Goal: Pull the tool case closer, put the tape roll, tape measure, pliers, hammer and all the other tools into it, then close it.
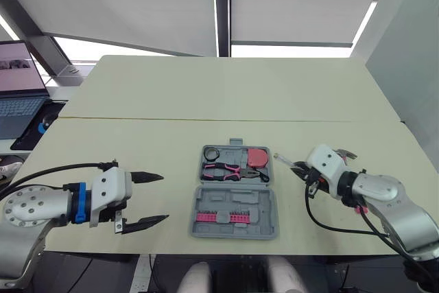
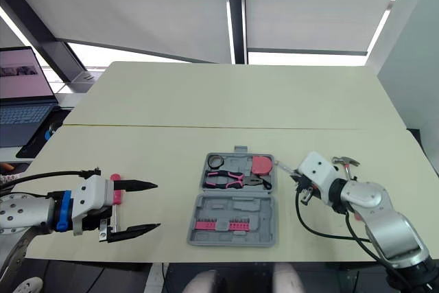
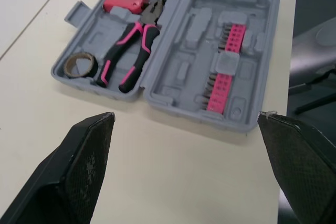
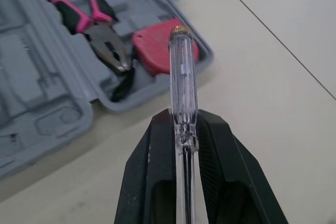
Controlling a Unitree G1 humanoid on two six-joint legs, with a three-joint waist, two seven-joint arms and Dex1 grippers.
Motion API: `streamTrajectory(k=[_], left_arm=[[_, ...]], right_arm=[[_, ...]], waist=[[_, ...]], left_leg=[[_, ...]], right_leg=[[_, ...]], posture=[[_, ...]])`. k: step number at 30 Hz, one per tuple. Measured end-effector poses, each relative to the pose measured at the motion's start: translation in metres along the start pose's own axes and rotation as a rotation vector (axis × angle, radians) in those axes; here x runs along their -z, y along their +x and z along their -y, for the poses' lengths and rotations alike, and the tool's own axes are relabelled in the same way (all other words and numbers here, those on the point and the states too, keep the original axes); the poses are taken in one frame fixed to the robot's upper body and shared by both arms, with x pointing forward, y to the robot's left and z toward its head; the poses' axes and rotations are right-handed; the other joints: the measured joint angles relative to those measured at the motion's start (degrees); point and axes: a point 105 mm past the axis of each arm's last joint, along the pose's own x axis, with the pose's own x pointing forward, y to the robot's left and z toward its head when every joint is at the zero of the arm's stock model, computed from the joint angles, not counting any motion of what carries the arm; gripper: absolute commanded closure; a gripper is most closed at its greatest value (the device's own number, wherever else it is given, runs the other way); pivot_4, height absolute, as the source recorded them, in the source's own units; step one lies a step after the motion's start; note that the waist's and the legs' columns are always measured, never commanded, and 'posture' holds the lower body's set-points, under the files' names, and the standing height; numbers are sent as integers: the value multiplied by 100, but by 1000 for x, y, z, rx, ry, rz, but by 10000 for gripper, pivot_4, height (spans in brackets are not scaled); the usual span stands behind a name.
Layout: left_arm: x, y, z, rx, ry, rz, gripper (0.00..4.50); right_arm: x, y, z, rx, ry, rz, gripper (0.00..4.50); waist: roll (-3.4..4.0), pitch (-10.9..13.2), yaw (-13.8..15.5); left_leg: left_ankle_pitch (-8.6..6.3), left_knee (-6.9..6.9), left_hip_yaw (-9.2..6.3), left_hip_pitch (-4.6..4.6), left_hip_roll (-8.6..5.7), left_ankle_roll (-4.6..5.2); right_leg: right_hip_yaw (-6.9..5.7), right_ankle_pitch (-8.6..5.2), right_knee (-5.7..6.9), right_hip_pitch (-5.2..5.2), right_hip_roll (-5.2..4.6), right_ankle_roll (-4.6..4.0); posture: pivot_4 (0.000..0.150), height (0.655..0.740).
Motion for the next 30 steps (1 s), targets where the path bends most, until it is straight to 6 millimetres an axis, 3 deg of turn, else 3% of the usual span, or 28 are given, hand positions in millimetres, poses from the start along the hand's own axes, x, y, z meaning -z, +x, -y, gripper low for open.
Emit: streamTrajectory(k=[3,8,16,20,30], left_arm=[[-1,1,1,-5,6,4,0],[-4,3,0,-32,21,6,0],[-11,4,-3,-54,42,16,0],[-12,7,-3,-50,49,19,0],[-13,7,-4,-59,51,19,0]], right_arm=[[-11,17,-20,-169,-67,-6,42000],[-22,43,-42,-295,-112,-3,42000],[-41,84,-48,-331,-171,-19,42000],[-54,92,-45,-325,-204,-7,42000],[-54,101,-53,-337,-215,-22,42000]], waist=[[-4,-1,16],[-3,1,-1],[-3,1,-12],[-2,1,-9],[-2,1,-17]], left_leg=[[0,2,-19,-18,-1,0],[1,2,-21,-31,-2,-2],[2,4,-23,-35,-3,-5],[2,3,-24,-38,-4,-7],[2,3,-22,-39,-4,-7]], right_leg=[[-2,0,-13,-2,-5,-1],[0,1,-12,-16,-8,-1],[-1,2,-4,-25,-8,-3],[-2,2,-3,-30,-10,-3],[-3,2,3,-35,-10,-3]], posture=[[1500,7400],[1500,7400],[1500,7400],[1500,7400],[1500,7400]])
